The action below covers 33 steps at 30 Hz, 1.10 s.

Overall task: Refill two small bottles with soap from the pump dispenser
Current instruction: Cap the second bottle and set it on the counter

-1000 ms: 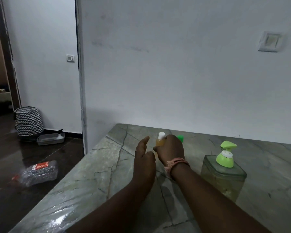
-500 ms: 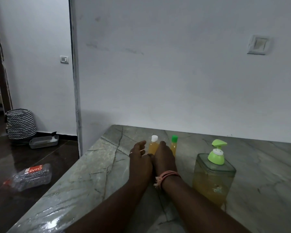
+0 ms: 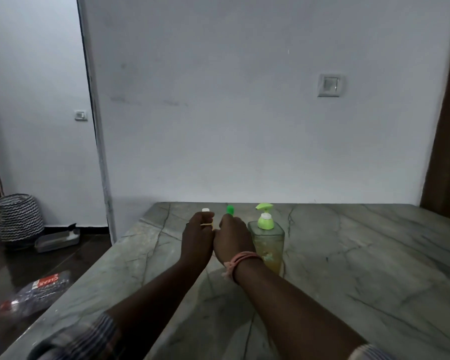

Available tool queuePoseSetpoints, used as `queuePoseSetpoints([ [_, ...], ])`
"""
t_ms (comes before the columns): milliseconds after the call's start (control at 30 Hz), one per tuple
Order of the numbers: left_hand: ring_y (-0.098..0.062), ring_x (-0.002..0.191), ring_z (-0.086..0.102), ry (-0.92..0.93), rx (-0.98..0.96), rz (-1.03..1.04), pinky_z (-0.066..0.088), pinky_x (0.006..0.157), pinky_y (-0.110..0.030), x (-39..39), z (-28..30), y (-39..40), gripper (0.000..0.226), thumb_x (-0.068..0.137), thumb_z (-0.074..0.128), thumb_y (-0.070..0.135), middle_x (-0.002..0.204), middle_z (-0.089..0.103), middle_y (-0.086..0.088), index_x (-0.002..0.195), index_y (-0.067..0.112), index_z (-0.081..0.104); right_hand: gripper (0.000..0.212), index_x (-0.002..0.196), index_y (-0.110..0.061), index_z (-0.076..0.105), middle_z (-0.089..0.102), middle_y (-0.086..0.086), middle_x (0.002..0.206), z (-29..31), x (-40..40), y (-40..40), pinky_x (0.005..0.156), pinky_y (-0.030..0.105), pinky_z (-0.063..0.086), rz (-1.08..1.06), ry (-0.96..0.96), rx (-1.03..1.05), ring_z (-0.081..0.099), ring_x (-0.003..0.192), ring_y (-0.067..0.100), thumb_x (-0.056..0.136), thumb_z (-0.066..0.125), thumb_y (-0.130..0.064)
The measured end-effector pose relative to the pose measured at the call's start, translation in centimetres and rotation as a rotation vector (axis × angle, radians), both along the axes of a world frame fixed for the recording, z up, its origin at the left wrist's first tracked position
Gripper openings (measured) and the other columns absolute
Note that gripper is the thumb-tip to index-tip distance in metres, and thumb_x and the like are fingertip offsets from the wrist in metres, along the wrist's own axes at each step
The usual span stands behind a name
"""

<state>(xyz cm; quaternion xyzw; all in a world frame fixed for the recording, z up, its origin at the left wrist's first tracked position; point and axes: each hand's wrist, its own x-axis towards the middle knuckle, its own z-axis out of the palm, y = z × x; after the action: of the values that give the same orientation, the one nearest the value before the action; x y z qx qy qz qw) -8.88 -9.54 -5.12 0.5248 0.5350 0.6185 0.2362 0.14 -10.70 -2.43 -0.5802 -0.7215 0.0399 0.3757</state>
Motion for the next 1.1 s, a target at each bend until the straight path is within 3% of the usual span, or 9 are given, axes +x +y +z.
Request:
queuePoseSetpoints([
  [100, -0.02, 0.097, 0.065, 0.058, -0.011, -0.017, 0.053, 0.079, -0.036, 1.0, 0.5, -2.2, 0.038, 0.079, 0.053, 0.0, 0.105, 0.069, -0.003, 0.109, 0.018, 0.068, 0.021, 0.109, -0.009, 0.06, 0.063, 0.013, 0.109, 0.0, 1.3, -2.0, 0.08, 0.034, 0.047, 0.017, -0.009, 0.038, 0.061, 0.103, 0.03, 0.092, 0.054, -0.018],
  [233, -0.027, 0.096, 0.067, 0.057, -0.094, -0.101, 0.056, 0.086, -0.051, 2.5, 0.8, -4.6, 0.033, 0.073, 0.054, 0.011, 0.103, 0.069, -0.004, 0.099, 0.027, 0.067, 0.019, 0.096, -0.014, 0.064, 0.069, 0.01, 0.093, -0.1, 4.1, -5.1, 0.068, 0.031, 0.047, -0.039, 0.003, 0.141, 0.066, 0.09, 0.03, 0.094, 0.05, -0.027],
  [367, -0.028, 0.102, 0.063, 0.049, -0.192, -0.275, 0.055, 0.088, -0.049, 4.6, 1.1, -6.8, 0.045, 0.087, 0.056, 0.006, 0.122, 0.061, -0.012, 0.131, 0.011, 0.054, 0.017, 0.093, -0.018, 0.055, 0.068, 0.007, 0.083, -0.9, 8.4, -6.4, 0.062, 0.032, 0.049, -0.197, 0.201, 0.278, 0.065, 0.077, 0.03, 0.095, 0.048, -0.033],
  [500, -0.024, 0.126, 0.051, 0.01, -0.229, -0.355, 0.051, 0.095, -0.04, 7.1, 0.2, -7.2, 0.071, 0.09, 0.069, 0.028, 0.146, 0.044, -0.007, 0.151, 0.021, 0.033, 0.025, 0.113, -0.017, 0.048, 0.061, 0.008, 0.112, -2.9, 12.1, -5.4, 0.079, 0.033, 0.05, -0.176, 0.412, 0.117, 0.06, 0.097, 0.026, 0.095, 0.055, -0.033],
  [567, -0.01, 0.119, 0.052, 0.024, -0.177, -0.372, 0.047, 0.095, -0.034, 8.2, -0.5, -7.0, 0.059, 0.095, 0.064, 0.027, 0.136, 0.049, 0.006, 0.147, 0.022, 0.037, 0.036, 0.126, -0.017, 0.047, 0.055, 0.008, 0.126, -3.7, 12.6, -4.5, 0.09, 0.034, 0.049, -0.107, 0.469, -0.025, 0.057, 0.11, 0.024, 0.095, 0.056, -0.033],
  [633, -0.009, 0.123, 0.052, 0.049, -0.128, -0.347, 0.047, 0.1, -0.035, 8.9, -1.1, -6.2, 0.053, 0.097, 0.058, 0.024, 0.14, 0.051, 0.009, 0.146, 0.024, 0.039, 0.042, 0.136, -0.019, 0.044, 0.052, 0.006, 0.134, -4.2, 12.1, -3.6, 0.097, 0.037, 0.047, -0.026, 0.516, -0.146, 0.054, 0.118, 0.024, 0.097, 0.055, -0.028],
  [767, -0.007, 0.117, 0.056, 0.058, -0.105, -0.295, 0.052, 0.095, -0.027, 8.8, -1.7, -3.8, 0.056, 0.095, 0.053, 0.004, 0.131, 0.058, 0.009, 0.145, 0.028, 0.045, 0.044, 0.14, -0.021, 0.043, 0.057, 0.004, 0.132, -4.3, 11.2, -1.8, 0.101, 0.036, 0.044, 0.094, 0.613, -0.207, 0.055, 0.114, 0.02, 0.097, 0.048, -0.011],
  [867, -0.011, 0.118, 0.06, 0.06, -0.099, -0.261, 0.055, 0.096, -0.037, 8.6, -1.8, -1.2, 0.057, 0.092, 0.055, 0.003, 0.134, 0.062, 0.003, 0.142, 0.031, 0.05, 0.044, 0.138, -0.022, 0.049, 0.06, 0.001, 0.129, -4.6, 11.3, 0.2, 0.102, 0.037, 0.045, 0.071, 0.6, -0.156, 0.057, 0.116, 0.021, 0.096, 0.05, -0.009],
  [1100, -0.013, 0.108, 0.062, 0.108, -0.041, -0.193, 0.056, 0.092, -0.037, 9.3, -0.1, 5.0, 0.058, 0.087, 0.044, -0.005, 0.12, 0.067, 0.004, 0.132, 0.029, 0.057, 0.035, 0.126, -0.018, 0.06, 0.066, 0.001, 0.118, -3.6, 11.5, 7.3, 0.096, 0.039, 0.05, 0.061, 0.547, -0.076, 0.061, 0.108, 0.021, 0.092, 0.054, -0.009],
])
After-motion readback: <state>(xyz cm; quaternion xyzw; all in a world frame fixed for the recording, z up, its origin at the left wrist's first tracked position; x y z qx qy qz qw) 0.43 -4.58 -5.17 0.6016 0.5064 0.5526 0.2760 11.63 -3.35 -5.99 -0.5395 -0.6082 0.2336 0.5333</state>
